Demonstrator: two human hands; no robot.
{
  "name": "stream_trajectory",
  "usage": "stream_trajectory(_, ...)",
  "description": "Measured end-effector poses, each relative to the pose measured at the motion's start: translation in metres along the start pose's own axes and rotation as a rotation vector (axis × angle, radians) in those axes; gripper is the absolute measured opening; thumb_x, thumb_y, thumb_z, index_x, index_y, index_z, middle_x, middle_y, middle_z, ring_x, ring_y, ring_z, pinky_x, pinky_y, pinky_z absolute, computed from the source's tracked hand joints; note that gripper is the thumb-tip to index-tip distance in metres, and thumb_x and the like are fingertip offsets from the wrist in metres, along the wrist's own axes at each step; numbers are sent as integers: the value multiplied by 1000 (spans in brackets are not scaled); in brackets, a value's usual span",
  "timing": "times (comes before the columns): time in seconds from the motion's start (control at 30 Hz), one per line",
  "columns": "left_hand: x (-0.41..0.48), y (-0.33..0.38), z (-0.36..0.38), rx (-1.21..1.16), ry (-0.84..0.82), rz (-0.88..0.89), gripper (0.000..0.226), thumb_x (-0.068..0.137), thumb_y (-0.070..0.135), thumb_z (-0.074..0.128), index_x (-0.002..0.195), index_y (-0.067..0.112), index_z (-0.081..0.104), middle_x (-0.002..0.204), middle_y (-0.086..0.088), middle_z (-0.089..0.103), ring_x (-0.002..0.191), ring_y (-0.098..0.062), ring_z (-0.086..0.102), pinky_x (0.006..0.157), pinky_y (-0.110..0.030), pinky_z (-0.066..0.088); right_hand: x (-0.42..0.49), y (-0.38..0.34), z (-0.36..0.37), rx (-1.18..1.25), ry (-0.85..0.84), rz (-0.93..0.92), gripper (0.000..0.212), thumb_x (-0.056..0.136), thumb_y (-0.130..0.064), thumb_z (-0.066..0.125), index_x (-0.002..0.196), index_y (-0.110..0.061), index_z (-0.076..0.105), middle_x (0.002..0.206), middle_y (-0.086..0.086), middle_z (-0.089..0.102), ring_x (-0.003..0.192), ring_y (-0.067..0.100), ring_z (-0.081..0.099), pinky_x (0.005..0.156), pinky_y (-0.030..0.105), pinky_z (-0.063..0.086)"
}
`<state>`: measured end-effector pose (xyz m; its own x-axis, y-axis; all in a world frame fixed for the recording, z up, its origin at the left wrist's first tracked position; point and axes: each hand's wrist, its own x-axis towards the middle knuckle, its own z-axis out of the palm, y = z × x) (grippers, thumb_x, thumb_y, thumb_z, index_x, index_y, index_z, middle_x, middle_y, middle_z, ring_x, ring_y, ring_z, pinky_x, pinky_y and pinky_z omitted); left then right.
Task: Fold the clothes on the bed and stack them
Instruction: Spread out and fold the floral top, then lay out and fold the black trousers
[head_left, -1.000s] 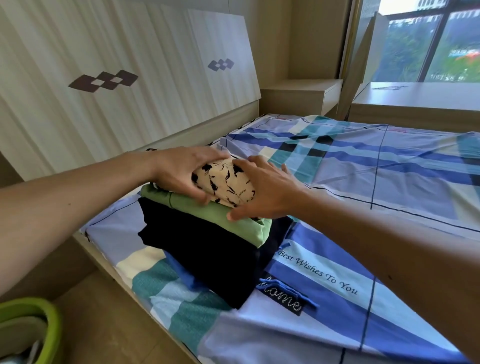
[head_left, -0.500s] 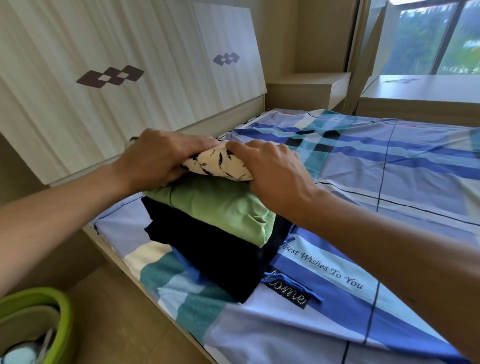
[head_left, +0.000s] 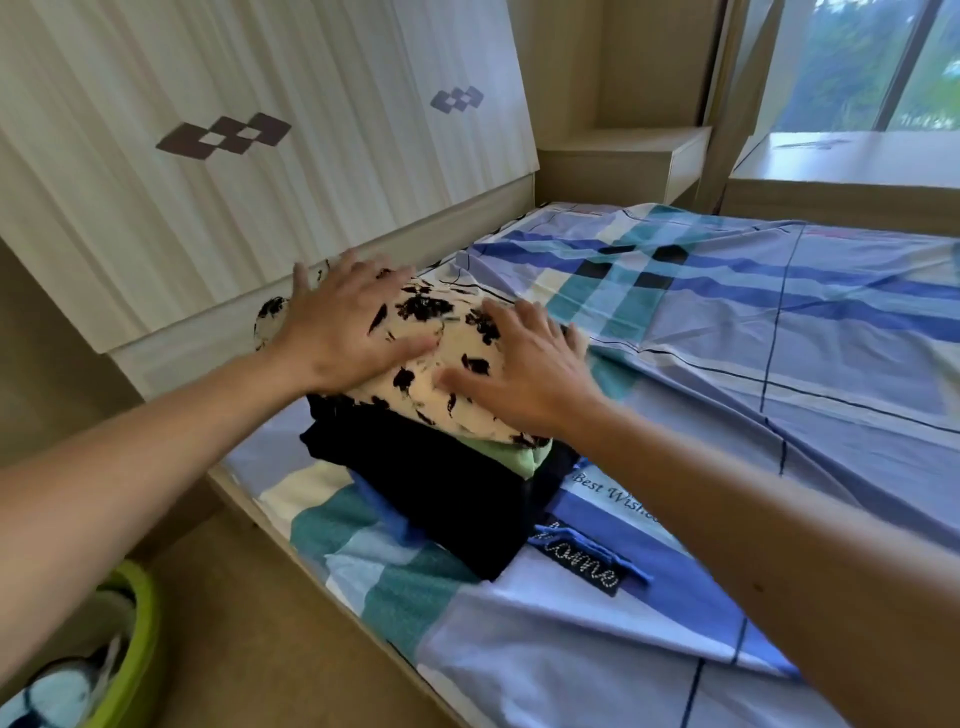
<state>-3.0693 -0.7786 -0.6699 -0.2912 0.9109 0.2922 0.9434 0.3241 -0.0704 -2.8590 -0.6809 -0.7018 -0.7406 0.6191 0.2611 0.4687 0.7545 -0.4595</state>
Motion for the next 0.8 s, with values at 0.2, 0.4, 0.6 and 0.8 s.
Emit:
stream_trajectory(0.2, -26, -22, 29, -155, -34, 36, 99, 74, 96, 25, 156, 44, 6, 166, 9, 13, 153, -19, 14, 120, -60, 18, -18, 0, 28, 15, 147, -73, 94, 81, -85, 34, 157, -33, 13, 166, 5, 12, 155, 21, -1, 123, 54, -5)
stream_trajectory(0.4, -11, -22, 0, -125, 51, 40, 98, 77, 93, 19, 152, 32, 33, 158, 4, 36, 148, -20, 29, 116, -62, 23, -2, -7, -4, 69, 156, -17, 87, 85, -77, 44, 155, -29, 26, 157, 1, 35, 147, 21, 30, 123, 57, 2)
stream_trajectory(0.6, -9, 7, -22, -257, 152, 44, 88, 82, 83, 28, 142, 22, 47, 145, -1, 52, 133, -21, 47, 114, -54, 30, -11, 3, -20, 192, 169, 18, 86, 85, -65, 59, 155, -26, 28, 157, -1, 35, 145, 20, 33, 124, 55, 9)
stream_trajectory(0.8, -9, 91, -40, -485, 161, 100, 85, 76, 76, 36, 140, 23, 50, 142, 4, 54, 122, -5, 42, 114, -41, 28, -38, 25, -49, 282, 240, 35, 82, 86, -54, 68, 153, -27, 30, 153, -2, 39, 141, 21, 36, 118, 49, 29)
